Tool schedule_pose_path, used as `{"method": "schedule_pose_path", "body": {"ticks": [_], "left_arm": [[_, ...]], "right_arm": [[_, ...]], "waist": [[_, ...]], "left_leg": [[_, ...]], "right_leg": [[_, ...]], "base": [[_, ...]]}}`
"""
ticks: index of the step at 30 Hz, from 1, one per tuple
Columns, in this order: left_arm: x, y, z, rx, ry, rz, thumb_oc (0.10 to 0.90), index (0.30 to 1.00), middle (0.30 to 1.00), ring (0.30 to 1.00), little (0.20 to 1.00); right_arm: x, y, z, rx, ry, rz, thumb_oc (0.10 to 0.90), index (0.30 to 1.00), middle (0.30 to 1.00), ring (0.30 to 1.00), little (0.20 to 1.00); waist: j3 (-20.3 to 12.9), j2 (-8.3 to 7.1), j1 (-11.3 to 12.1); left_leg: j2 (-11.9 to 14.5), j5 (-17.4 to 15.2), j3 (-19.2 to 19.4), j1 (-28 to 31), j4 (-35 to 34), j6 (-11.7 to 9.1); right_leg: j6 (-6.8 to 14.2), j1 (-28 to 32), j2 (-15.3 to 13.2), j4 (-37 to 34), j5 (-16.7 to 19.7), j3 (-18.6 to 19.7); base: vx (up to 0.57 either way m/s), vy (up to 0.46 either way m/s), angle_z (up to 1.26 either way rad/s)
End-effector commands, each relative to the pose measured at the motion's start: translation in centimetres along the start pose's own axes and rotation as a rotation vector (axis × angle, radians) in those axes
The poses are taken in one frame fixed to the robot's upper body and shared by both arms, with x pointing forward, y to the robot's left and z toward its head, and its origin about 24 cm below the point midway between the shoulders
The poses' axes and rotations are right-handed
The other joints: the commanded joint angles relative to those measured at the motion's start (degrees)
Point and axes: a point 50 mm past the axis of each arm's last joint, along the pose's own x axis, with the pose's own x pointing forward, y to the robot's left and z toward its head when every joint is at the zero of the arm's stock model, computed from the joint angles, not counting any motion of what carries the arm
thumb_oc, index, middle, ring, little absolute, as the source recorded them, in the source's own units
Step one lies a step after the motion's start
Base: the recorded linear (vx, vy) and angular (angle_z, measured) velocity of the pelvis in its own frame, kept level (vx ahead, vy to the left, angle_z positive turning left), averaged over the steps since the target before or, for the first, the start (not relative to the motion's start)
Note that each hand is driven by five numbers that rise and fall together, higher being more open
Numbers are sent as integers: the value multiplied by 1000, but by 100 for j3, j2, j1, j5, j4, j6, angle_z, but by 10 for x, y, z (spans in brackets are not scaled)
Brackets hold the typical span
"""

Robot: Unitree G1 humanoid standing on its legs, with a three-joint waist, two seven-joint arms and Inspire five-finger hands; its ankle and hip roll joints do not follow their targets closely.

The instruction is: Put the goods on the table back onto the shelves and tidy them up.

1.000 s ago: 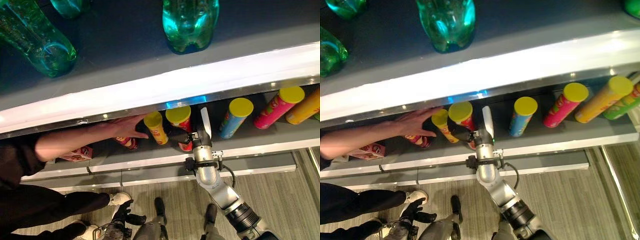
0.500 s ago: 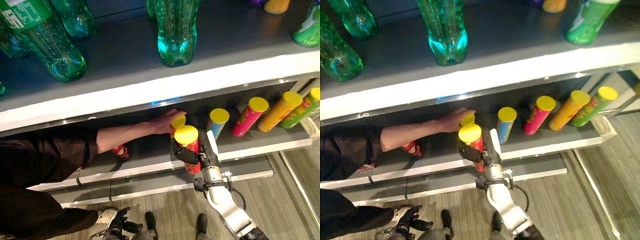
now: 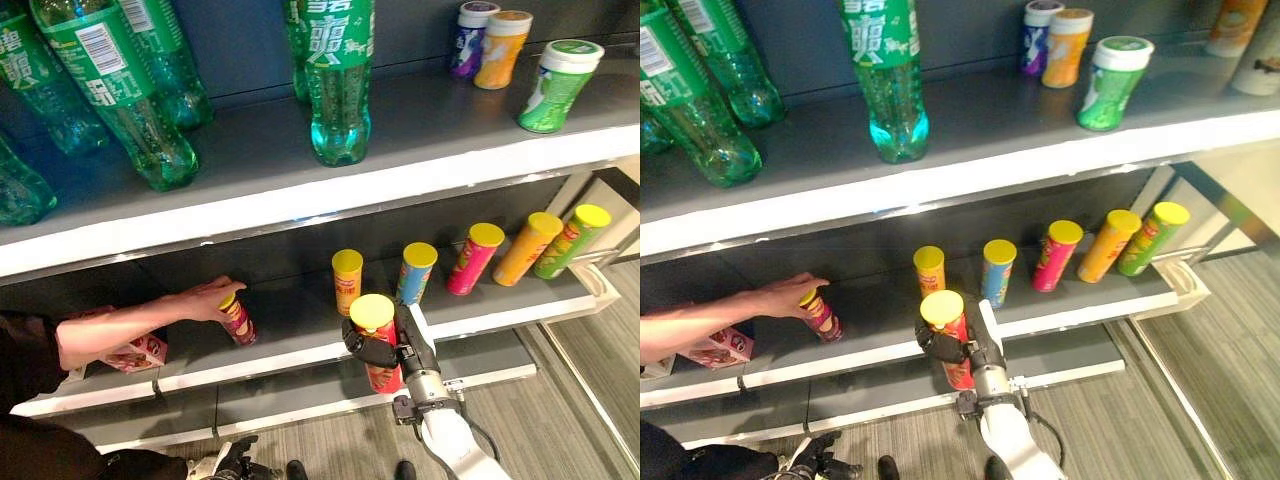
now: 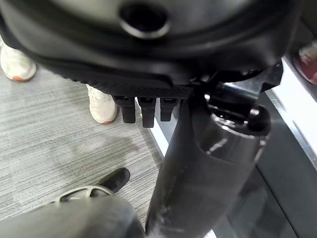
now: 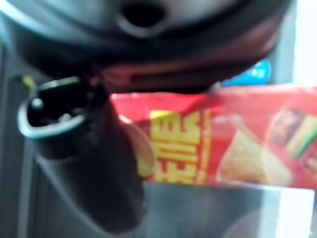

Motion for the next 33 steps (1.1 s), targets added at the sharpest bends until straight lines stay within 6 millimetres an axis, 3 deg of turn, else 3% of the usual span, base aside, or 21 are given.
{"method": "schedule_pose_path", "body": {"ticks": [1,16,18,20,22,24,26,27,30,31,33], "left_arm": [[1,15,-8,48,34,53,800,900,900,900,900],[-2,16,-16,67,46,56,800,900,900,900,900],[-1,17,-12,74,31,58,800,900,900,900,900],[4,18,11,135,-56,58,800,900,900,900,900],[4,19,16,132,-72,65,800,900,900,900,900],[5,25,21,54,-89,101,800,900,900,900,900],[6,24,22,70,-86,104,800,900,900,900,900],[7,26,28,104,-111,119,800,900,900,900,900],[7,27,38,162,-150,114,800,900,900,900,900],[8,25,46,214,-182,105,800,900,900,900,900],[8,18,49,276,-198,75,800,900,900,900,900]], "right_arm": [[17,-5,82,159,-432,-50,400,300,300,300,300],[18,-1,71,189,-378,-44,400,300,300,300,300],[17,1,70,199,-367,-29,400,300,300,300,300],[16,3,67,211,-356,7,400,300,300,300,300],[17,3,69,206,-365,11,400,300,300,300,300],[22,1,68,195,-367,-1,400,300,300,300,300],[24,-6,70,163,-382,-6,400,300,300,300,300],[25,-13,69,130,-386,-23,400,300,300,300,300],[24,-18,69,130,-387,-42,400,300,300,300,300],[24,-24,70,115,-389,-65,400,300,300,300,300],[21,-32,70,81,-398,-106,400,300,300,300,300]], "waist": [[-32,-232,57],[-38,-258,111],[-2,-260,97],[206,-281,34],[265,-281,66],[445,-326,76],[468,-364,9],[525,-378,-121],[530,-288,-248],[515,-221,-346],[458,-111,-418]], "left_leg": [[358,28,-90,-158,45,-327],[380,30,-184,-107,45,-331],[392,44,-199,-93,45,-323],[400,154,-261,-271,118,-306],[415,155,-344,-444,288,-301],[715,-185,-626,-868,1065,-378],[952,-379,-855,-794,1267,-404],[1316,-291,-1007,-665,1448,-460],[1422,-160,-1206,-605,1388,-563],[1395,-261,-1238,-620,1278,-625],[1258,-601,-952,-522,1133,-700]], "right_leg": [[204,704,-134,296,-903,56],[170,769,-104,404,-1013,23],[142,741,-87,541,-1062,67],[83,673,-49,627,-1150,119],[64,617,-46,625,-1122,128],[78,400,-212,705,-1026,160],[136,202,-437,743,-930,218],[193,-3,-664,773,-846,221],[251,-148,-760,766,-792,310],[327,-130,-901,710,-773,288],[446,-91,-1166,602,-628,369]], "base": [[0,0,0],[-2,-10,1],[-39,-43,1],[-130,-58,1],[-154,-10,18],[-207,151,23],[-57,332,15],[-33,306,-3],[22,391,12],[54,484,16],[114,542,7]]}}
